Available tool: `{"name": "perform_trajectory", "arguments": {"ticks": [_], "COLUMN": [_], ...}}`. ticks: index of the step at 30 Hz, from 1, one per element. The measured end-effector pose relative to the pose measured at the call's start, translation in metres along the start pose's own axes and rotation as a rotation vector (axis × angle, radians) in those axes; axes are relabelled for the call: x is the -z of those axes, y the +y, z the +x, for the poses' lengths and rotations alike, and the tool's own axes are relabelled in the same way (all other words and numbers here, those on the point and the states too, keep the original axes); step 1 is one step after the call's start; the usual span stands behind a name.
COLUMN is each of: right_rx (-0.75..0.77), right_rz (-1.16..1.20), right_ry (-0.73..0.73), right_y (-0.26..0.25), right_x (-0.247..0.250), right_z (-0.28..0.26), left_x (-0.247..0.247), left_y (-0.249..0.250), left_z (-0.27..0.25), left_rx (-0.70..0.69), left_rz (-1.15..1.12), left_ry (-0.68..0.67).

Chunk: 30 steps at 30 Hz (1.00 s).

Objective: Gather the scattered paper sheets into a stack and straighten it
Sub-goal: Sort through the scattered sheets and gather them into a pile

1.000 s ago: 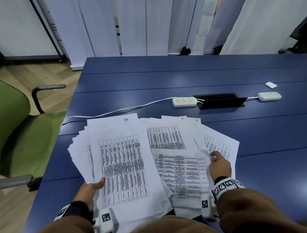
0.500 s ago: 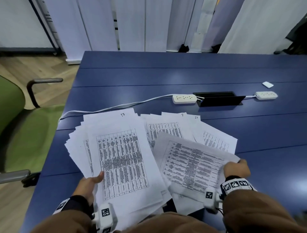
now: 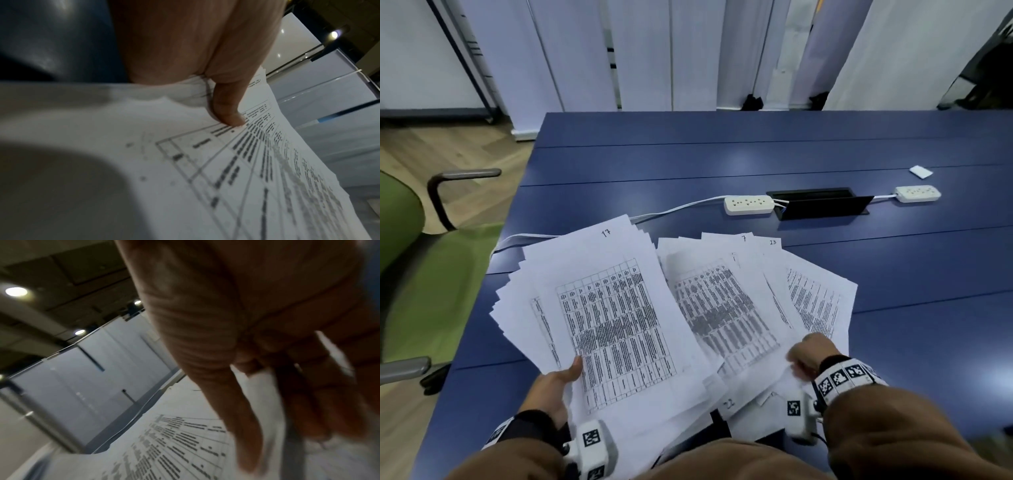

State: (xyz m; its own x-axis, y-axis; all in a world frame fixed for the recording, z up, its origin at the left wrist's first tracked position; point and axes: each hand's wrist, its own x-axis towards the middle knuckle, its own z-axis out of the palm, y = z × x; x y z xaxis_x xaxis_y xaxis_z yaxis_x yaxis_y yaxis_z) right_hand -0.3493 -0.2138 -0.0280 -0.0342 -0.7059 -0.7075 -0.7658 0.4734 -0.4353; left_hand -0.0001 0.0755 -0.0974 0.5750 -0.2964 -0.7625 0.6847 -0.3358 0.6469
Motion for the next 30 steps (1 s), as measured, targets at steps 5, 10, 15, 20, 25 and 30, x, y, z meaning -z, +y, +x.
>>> {"name": "perform_trajectory", "arguments": {"ticks": [5,10,15,20,25,30], "right_rx": [0.132,0.315,0.416,0.551,0.765,0.741], "right_rz": [-0.561,-0.248,-0.077,-0.020,0.364,0.377], "right_ry": [0.138,0.186,0.027,0.359,0.541,0.191], "right_y": [-0.021,-0.034,-0.042,-0.066,-0.112,-0.118], "right_x": [-0.005,-0.016,-0.023,0.001,0.055,0.027], "right_z": [0.005,0.012,0.006,-0.020,-0.058,-0.066], "left_x": [-0.032,-0.037,-0.039,-0.045,-0.045,-0.051], "left_y": [0.004,0.000,-0.007,-0.010,-0.014,-0.011], "left_z": [-0.018,-0.024,-0.029,-0.031,-0.029,-0.042], "left_rx": [-0.079,-0.120,-0.090,-0.113,-0.171,-0.212], "left_rz": [0.214,0.252,0.214,0.172,0.121,0.040], "left_ry": [0.010,0.070,0.006,-0.039,-0.060,-0.104]}}
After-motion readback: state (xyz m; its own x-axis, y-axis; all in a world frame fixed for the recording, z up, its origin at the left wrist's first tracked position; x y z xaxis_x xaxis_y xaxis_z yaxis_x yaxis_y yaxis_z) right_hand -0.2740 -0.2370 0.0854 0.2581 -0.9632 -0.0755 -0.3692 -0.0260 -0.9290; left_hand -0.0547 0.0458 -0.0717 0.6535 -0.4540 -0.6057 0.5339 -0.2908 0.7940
